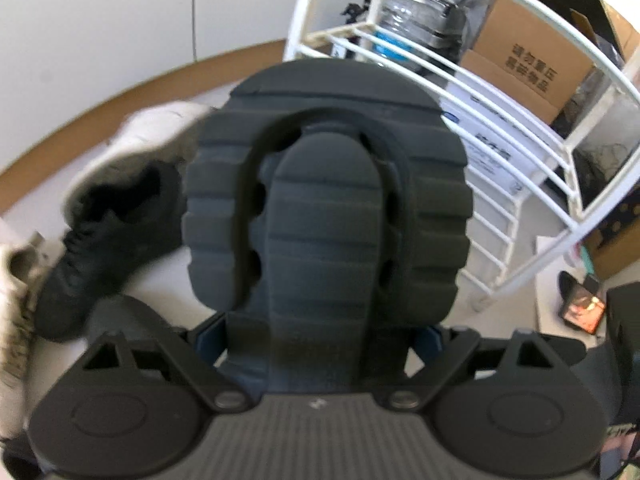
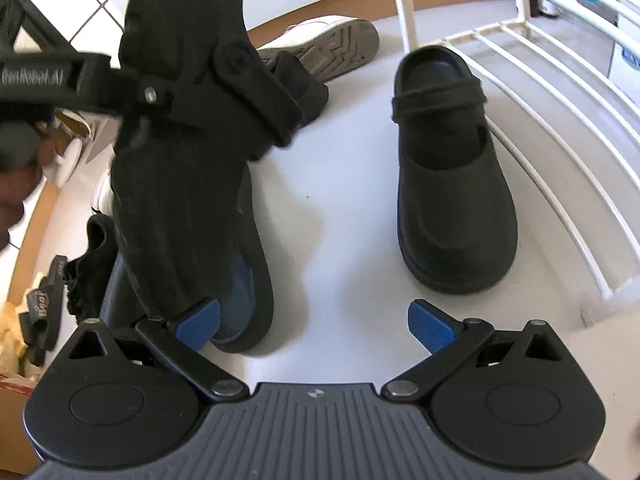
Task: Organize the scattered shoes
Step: 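Lift the black-soled shoe with the left tool and carry it toward the rack, then lower the black-soled shoe beside the black clog and open the left tool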
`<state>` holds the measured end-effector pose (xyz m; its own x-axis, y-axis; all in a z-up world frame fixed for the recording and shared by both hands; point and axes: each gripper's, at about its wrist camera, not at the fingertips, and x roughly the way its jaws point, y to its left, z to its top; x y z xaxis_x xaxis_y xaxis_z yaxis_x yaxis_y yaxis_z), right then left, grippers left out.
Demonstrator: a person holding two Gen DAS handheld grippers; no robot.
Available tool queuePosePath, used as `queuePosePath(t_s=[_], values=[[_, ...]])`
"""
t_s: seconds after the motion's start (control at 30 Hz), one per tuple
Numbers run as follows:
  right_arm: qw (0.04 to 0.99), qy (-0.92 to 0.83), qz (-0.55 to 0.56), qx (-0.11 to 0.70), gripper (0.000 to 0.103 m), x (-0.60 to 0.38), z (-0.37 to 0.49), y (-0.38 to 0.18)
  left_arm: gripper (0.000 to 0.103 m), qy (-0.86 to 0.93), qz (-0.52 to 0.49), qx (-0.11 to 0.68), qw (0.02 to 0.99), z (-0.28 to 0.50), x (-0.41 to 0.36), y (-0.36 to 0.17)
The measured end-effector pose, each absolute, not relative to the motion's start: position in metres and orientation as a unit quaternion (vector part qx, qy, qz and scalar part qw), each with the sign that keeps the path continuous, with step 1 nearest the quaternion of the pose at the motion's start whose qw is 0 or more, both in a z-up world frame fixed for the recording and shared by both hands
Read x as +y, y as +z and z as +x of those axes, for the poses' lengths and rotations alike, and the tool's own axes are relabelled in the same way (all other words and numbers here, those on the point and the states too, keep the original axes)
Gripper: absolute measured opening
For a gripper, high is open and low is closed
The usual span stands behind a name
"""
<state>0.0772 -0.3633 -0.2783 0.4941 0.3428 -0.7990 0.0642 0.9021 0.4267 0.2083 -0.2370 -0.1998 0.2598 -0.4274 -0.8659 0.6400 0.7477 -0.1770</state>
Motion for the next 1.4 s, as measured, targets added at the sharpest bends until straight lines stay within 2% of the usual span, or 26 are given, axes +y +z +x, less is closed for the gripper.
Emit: queuePosePath(t_s=[0.5,0.9,1.13,1.23,1.4], values=[[0.811,0.073,0.196,0.547,0.103,-0.381,0.051,-0.309,0.092,-0.344,0.122,0.577,0.731,0.18,-0.275,-0.284],[0.798,0.059,0.208,0.562,0.102,-0.388,0.049,-0.321,0.092,-0.338,0.129,0.595,0.718,0.179,-0.308,-0.318],[0.796,0.06,0.218,0.562,0.103,-0.388,0.05,-0.325,0.093,-0.339,0.134,0.602,0.71,0.192,-0.306,-0.312],[0.795,0.062,0.221,0.561,0.103,-0.388,0.049,-0.325,0.098,-0.342,0.121,0.599,0.714,0.197,-0.301,-0.303],[0.797,0.068,0.216,0.56,0.103,-0.38,0.052,-0.322,0.098,-0.343,0.112,0.589,0.723,0.21,-0.293,-0.286]])
